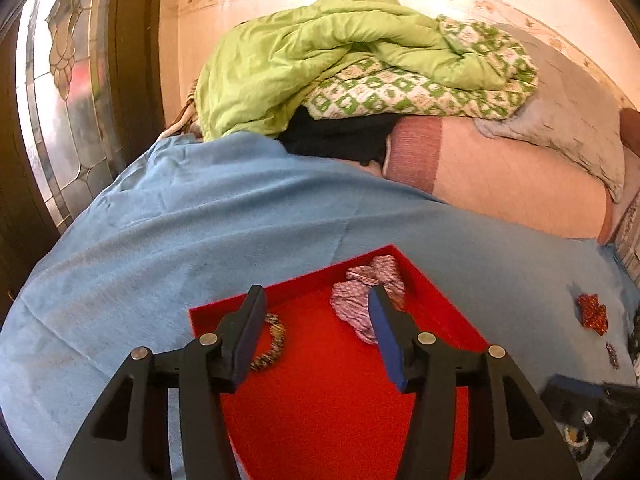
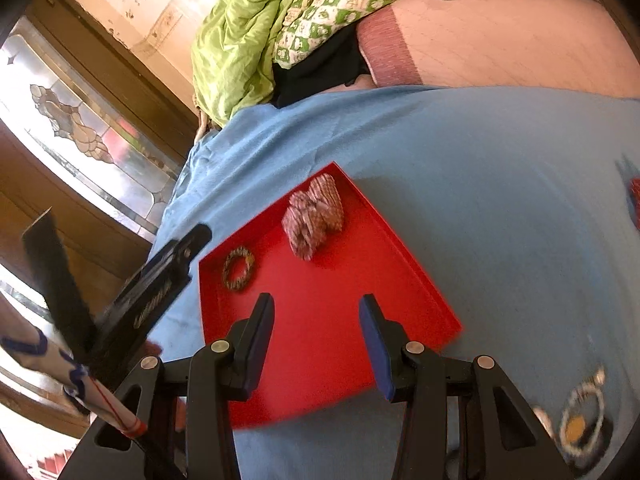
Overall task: Organize jewelry
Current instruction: 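Withdraw both open tools from the tray back toward the jewelry, then grasp a black hair tie with the left tool while the right tool grasps another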
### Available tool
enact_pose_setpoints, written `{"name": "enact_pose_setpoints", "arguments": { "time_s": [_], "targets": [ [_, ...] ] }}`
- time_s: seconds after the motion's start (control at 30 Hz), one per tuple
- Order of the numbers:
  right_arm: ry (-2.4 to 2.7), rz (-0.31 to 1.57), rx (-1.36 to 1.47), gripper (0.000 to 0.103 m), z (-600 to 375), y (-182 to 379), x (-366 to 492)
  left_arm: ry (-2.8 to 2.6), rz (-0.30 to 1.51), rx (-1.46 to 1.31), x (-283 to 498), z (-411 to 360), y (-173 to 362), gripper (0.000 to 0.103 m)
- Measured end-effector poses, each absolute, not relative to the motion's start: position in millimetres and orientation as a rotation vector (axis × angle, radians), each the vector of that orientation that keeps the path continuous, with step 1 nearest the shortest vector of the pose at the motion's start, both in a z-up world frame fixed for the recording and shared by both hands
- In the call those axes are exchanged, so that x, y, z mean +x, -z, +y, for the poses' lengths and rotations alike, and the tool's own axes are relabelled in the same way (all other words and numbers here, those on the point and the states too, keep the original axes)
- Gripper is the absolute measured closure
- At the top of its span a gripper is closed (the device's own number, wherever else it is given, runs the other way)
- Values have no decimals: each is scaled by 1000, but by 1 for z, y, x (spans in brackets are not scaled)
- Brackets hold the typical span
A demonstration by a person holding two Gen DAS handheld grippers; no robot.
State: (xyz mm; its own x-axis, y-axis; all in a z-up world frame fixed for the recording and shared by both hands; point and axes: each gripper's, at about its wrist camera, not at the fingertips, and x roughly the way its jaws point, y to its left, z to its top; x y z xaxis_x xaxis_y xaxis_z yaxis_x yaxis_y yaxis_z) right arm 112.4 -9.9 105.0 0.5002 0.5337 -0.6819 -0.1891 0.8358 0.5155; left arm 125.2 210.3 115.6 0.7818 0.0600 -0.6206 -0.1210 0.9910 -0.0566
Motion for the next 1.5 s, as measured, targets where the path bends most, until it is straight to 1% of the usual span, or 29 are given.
{"name": "enact_pose_setpoints", "arguments": {
  "time_s": [0.13,0.3,0.47,0.67,0.77,0.93,1.2,1.23,1.27,1.3,1.33,1.37,1.4,1.5],
  "targets": [
    [-420,930,384,55,-44,-97,73,-49,655,-39,111,180,-119,51],
    [-354,909,425,55,-97,-81,34,80,683,-38,90,145,-119,51],
    [-311,896,477,55,-136,-60,13,180,788,-102,65,127,-107,51],
    [-312,872,546,55,-166,-56,10,280,924,-166,19,113,-71,51],
    [-279,846,543,55,-173,-59,9,365,926,-55,-2,75,-62,51],
    [-189,835,561,55,-195,-59,8,478,918,127,-15,14,-45,51],
    [-140,874,554,55,-218,-49,2,399,944,227,11,-14,-20,51],
    [-134,884,543,55,-220,-48,0,388,943,232,13,-14,-19,55],
    [-131,892,536,55,-223,-46,-1,388,946,230,14,-13,-20,61],
    [-126,904,528,55,-225,-44,-3,389,948,224,16,-13,-20,74],
    [-122,914,524,55,-226,-41,-5,387,948,216,17,-12,-21,84],
    [-123,925,519,55,-228,-39,-7,388,944,209,16,-10,-24,88],
    [-130,942,510,55,-227,-36,-7,396,933,188,15,-7,-27,96],
    [-138,988,461,56,-222,-28,-7,395,886,129,16,4,-41,96]
  ]
}}
